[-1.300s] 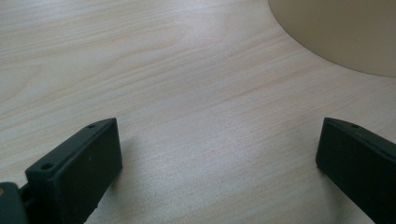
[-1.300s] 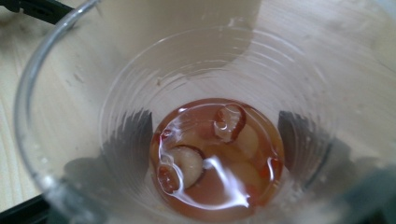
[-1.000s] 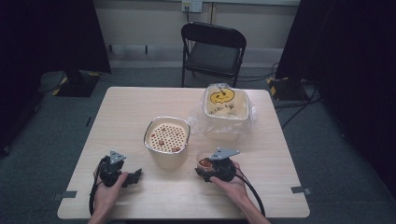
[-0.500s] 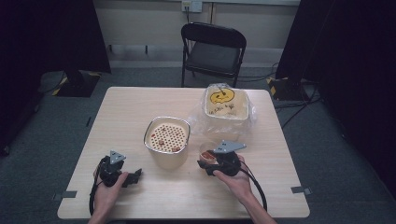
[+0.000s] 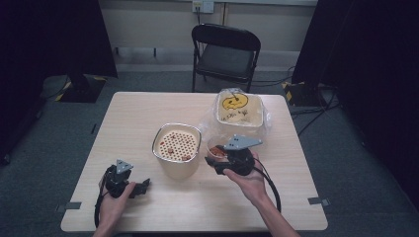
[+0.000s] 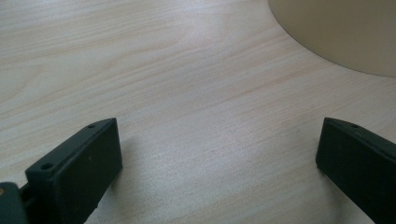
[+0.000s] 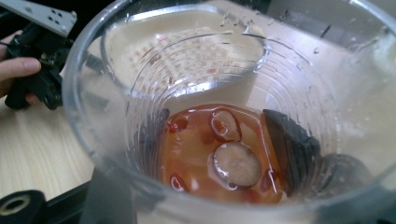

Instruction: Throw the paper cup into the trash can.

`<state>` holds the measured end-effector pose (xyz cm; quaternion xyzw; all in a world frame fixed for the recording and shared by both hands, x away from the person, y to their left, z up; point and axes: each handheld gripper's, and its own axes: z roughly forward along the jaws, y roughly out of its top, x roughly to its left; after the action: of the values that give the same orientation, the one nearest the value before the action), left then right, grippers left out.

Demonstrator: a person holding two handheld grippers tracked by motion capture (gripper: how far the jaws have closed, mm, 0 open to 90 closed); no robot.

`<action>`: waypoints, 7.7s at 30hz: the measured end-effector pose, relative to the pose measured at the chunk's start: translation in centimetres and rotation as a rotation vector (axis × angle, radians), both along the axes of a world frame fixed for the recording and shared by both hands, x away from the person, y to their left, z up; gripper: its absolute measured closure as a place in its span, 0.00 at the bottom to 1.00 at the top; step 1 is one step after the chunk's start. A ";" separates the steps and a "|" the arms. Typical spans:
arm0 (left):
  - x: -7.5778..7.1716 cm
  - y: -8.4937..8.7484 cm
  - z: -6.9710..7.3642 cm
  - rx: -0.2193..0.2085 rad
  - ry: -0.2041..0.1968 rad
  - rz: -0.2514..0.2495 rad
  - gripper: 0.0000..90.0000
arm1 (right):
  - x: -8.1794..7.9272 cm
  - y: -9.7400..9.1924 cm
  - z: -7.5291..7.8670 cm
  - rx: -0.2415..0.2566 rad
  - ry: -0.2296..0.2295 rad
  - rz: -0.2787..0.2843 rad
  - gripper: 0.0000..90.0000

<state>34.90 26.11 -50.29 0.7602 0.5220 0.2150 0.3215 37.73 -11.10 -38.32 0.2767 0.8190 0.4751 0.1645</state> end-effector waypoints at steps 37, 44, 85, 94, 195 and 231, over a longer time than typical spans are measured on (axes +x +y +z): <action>0.0 0.0 0.0 0.001 0.000 -0.001 0.00 | 6.0 8.8 4.3 -0.630 -0.465 -0.108 0.52; 0.0 0.0 0.0 0.000 0.000 0.000 0.00 | 6.4 9.9 3.5 -0.756 -0.530 -0.093 0.52; 0.0 0.0 0.0 0.000 0.000 0.000 0.00 | 5.7 12.7 2.5 -1.369 -1.070 -0.023 0.55; 0.0 0.0 0.0 0.000 0.000 0.000 0.00 | 5.0 12.9 2.0 -1.491 -1.205 0.002 0.55; 0.0 0.0 0.0 0.000 0.000 0.000 0.00 | 14.3 -2.6 10.6 -0.019 -0.015 -0.291 0.53; 0.0 0.0 0.0 0.000 0.000 0.000 0.00 | 15.9 -6.2 7.9 0.008 0.048 -0.398 0.17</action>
<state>34.90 26.11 -50.29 0.7600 0.5221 0.2151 0.3216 53.59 -17.31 -30.44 0.4450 0.7499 0.4298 0.2343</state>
